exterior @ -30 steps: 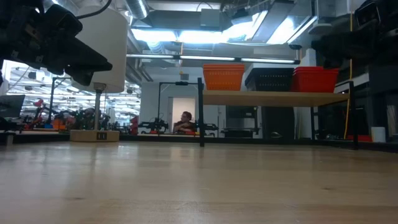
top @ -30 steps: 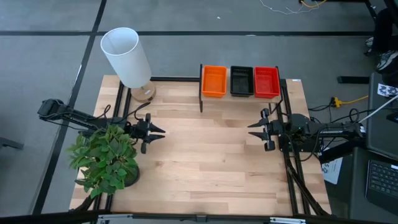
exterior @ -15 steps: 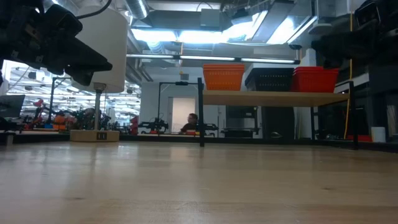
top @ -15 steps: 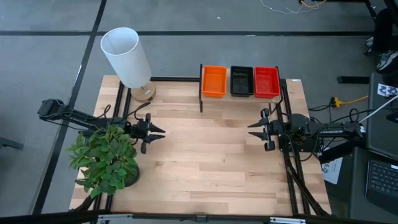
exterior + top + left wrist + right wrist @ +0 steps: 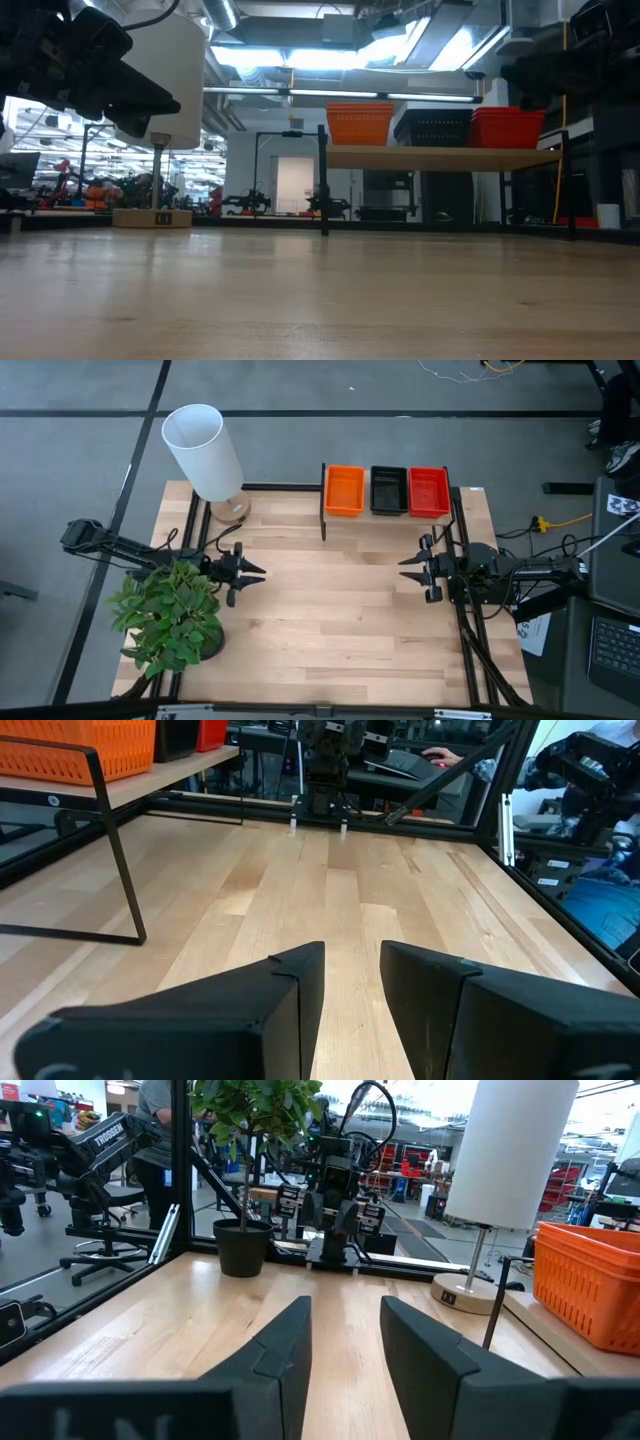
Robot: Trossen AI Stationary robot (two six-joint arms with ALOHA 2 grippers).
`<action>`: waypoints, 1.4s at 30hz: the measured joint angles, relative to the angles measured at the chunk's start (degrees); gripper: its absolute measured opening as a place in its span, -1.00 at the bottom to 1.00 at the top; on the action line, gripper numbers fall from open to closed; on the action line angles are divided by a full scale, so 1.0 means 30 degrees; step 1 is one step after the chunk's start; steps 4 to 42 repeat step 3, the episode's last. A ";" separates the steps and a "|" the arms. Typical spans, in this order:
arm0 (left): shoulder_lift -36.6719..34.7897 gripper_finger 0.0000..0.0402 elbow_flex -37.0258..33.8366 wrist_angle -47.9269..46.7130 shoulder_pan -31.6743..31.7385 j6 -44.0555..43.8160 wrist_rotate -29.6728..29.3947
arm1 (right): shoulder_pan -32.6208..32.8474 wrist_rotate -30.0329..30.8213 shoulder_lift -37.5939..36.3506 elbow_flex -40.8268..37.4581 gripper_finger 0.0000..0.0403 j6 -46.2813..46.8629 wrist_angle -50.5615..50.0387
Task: Stack baskets on shelf by color
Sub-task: Return to Home Position
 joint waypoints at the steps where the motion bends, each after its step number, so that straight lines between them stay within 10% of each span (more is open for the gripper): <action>1: -0.0005 -0.53 0.0000 0.0000 -0.0004 0.0002 0.0000 | 0.0000 0.0006 0.0000 0.0000 -0.39 0.0000 0.0000; 42: -0.0002 -0.53 0.0000 0.0000 -0.0005 0.0007 0.0003 | 0.0000 0.0006 0.0000 0.0006 -0.39 0.0000 0.0000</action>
